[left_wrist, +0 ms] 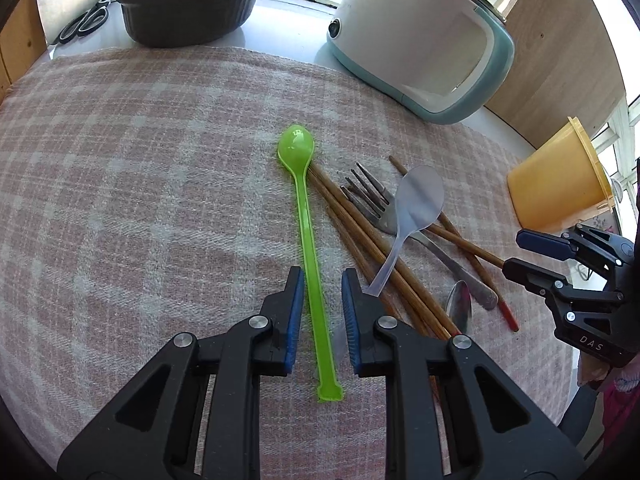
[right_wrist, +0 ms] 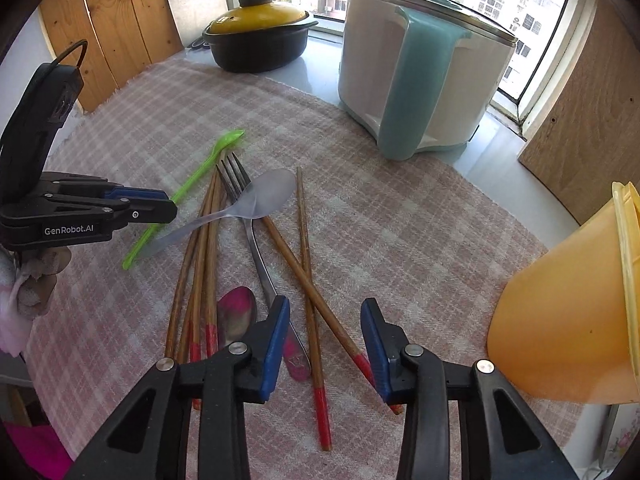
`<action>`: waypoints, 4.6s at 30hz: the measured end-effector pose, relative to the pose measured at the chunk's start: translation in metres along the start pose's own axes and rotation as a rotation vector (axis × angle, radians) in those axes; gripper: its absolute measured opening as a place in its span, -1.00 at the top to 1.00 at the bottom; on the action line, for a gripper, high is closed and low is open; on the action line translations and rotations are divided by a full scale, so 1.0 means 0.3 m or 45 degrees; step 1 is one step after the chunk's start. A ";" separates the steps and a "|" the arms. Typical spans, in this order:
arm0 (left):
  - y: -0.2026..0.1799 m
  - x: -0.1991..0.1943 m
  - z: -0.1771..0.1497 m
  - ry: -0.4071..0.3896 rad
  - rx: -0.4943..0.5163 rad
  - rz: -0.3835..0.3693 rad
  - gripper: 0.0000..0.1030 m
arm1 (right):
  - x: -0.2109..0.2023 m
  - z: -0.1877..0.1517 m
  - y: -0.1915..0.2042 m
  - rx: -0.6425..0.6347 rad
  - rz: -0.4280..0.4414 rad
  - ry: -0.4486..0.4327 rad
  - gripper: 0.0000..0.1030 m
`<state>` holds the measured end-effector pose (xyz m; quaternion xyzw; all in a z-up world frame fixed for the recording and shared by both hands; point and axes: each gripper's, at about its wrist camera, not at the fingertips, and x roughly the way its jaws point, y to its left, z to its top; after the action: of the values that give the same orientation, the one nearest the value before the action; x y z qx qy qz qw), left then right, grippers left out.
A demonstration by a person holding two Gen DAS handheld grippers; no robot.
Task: Organize utensils
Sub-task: 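Lower the left tool onto the green spoon while the right tool closes on a chopstick, then carry the green spoon and chopstick in both tools to the yellow container, then open both tools to drop the green spoon and chopstick into the container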
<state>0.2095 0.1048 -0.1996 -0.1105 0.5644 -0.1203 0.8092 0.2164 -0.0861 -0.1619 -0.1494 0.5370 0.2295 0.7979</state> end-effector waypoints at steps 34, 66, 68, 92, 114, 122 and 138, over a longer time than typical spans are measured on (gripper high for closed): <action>0.015 0.054 0.080 0.003 -0.001 0.021 0.91 | 0.142 0.048 0.010 -0.019 0.106 0.126 0.82; -0.187 -0.276 -0.036 -0.271 -0.163 -0.143 0.92 | -0.240 -0.043 -0.135 0.121 0.237 -0.138 0.92; -0.249 -0.288 -0.030 -0.295 -0.156 -0.148 0.92 | -0.286 -0.046 -0.168 0.105 0.251 -0.159 0.92; -0.827 -0.278 0.237 -0.491 -0.121 -0.223 0.92 | -0.504 0.024 -0.596 0.070 0.182 -0.332 0.92; -0.968 -0.081 0.349 -0.548 -0.173 -0.184 0.92 | -0.347 0.041 -0.787 0.177 0.187 -0.366 0.92; -1.025 -0.053 0.318 -0.578 -0.102 -0.107 0.92 | -0.325 0.018 -0.789 0.195 0.193 -0.383 0.92; -1.047 -0.042 0.293 -0.525 -0.065 -0.116 0.92 | -0.335 -0.012 -0.790 0.200 0.208 -0.371 0.92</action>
<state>0.2661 -0.1847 -0.0598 -0.1785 0.3840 -0.1171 0.8983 0.3064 -0.3099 -0.0722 -0.0077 0.4422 0.2701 0.8552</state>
